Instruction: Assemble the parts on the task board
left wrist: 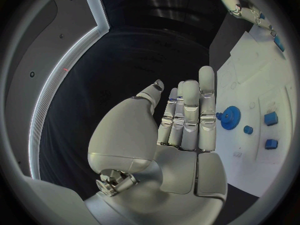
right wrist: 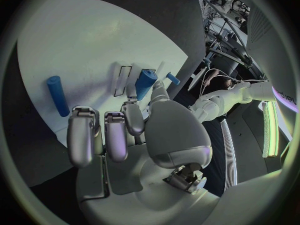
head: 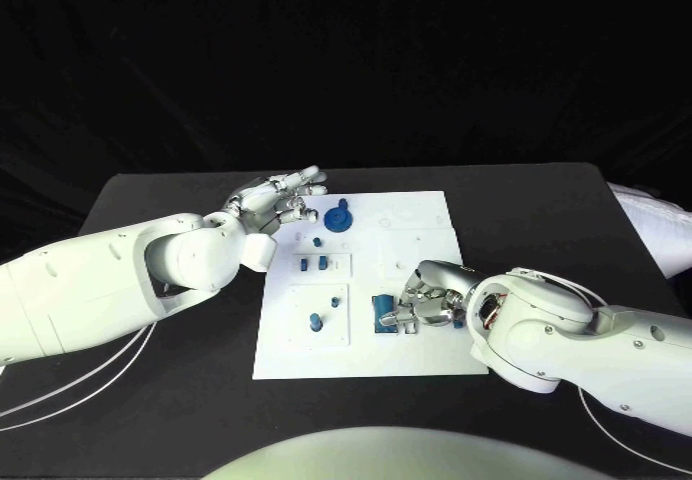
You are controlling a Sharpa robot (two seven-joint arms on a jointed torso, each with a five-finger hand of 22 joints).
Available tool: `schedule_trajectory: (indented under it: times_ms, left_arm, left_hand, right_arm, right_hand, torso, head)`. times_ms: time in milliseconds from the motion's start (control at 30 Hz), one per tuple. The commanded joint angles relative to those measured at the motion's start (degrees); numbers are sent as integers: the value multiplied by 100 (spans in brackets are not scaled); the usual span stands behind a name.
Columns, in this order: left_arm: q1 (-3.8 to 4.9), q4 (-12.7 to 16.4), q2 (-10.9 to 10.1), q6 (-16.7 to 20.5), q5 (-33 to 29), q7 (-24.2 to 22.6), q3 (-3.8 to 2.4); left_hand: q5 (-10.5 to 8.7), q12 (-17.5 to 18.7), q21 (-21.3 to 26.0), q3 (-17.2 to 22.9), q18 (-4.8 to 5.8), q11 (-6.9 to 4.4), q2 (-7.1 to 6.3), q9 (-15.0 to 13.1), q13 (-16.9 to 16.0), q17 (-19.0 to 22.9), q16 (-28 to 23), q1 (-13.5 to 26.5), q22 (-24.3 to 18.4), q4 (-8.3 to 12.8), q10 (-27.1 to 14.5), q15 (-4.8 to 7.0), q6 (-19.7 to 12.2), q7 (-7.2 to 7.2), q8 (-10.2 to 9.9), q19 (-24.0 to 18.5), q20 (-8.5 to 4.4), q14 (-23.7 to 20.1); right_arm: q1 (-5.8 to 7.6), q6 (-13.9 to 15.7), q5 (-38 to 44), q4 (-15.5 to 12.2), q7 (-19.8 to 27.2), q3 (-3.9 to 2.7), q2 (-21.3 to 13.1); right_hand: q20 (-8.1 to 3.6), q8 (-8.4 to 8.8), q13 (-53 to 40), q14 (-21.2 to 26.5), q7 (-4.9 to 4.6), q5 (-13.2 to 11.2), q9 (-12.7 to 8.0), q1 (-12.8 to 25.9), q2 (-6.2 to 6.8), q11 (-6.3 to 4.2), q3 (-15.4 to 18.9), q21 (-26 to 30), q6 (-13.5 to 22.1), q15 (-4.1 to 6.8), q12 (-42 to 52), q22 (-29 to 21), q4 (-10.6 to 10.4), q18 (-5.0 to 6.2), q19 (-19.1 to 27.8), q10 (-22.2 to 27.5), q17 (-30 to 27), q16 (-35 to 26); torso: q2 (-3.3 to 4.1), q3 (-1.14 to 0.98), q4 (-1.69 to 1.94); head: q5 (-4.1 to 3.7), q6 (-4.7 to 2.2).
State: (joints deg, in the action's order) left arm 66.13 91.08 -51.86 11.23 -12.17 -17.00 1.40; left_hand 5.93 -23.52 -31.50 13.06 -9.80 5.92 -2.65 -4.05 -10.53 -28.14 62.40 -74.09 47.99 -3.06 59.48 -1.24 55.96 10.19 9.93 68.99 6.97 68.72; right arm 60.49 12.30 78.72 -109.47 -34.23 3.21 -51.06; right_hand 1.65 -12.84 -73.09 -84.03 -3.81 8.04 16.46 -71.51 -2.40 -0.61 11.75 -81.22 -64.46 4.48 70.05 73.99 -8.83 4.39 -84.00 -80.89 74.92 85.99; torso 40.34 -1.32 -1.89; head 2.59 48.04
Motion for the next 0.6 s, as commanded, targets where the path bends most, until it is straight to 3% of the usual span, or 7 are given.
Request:
schedule_trajectory:
  times_ms: [33, 200, 367, 600]
  left_arm:
    - [-2, 9, 5, -117, 20, -14, -3]
    - [-2, 9, 7, -120, 20, -12, -3]
    - [-2, 8, 10, -121, 20, -11, -3]
    - [-3, -1, 11, -120, 20, -9, -3]
  left_hand:
    - [26, -18, 1, -37, -63, -3, 1, 9, 3, 5, 10, -1, -5, 9, -50, -1, -43, 8, 14, -30, 5, -23]
    - [26, -18, 1, -37, -63, -3, 1, 9, 3, 5, 10, -1, -5, 9, -50, -1, -43, 8, 14, -30, 5, -23]
    - [26, -18, 1, -37, -63, -3, 1, 9, 3, 5, 10, -1, -5, 9, -50, -1, -43, 8, 14, -30, 5, -23]
    - [25, -21, 1, -40, -63, -2, 1, 10, 4, 13, 9, 0, -6, 9, -55, -1, -47, 9, 16, -32, 6, -26]
  right_arm:
    - [-9, -134, 191, -13, 7, 1, 7]
    - [-13, -122, 371, 29, -4, 1, 41]
    - [-20, -37, 458, 60, -12, 1, 59]
    - [-15, 196, 178, -125, 70, -2, -195]
  right_hand:
    - [-41, 33, 10, -447, 17, -126, 30, -370, -72, -24, -105, 7, 38, 29, -20, 15, 185, -103, -58, -42, 698, 10]
    - [-52, 38, 2, -451, 36, -362, 70, -750, -162, -42, -318, -4, 27, 43, -40, 39, 461, -108, -65, -42, 725, 22]
    - [-55, 43, 3, -452, 34, -349, 86, -752, -224, -42, -373, -7, 17, 42, -54, 46, 482, -109, -67, -46, 727, 22]
    - [-40, 92, 22, -447, 8, 109, 119, -283, -170, -15, -258, 10, 51, 20, -113, 21, 225, -104, -57, -41, 708, 10]
  torso:
    - [2, -3, 1]
    - [1, -1, -3]
    - [-1, -1, -3]
    - [-12, 0, -12]
  head:
    - [7, 9]
    - [8, 12]
    - [6, 14]
    - [-11, -4]
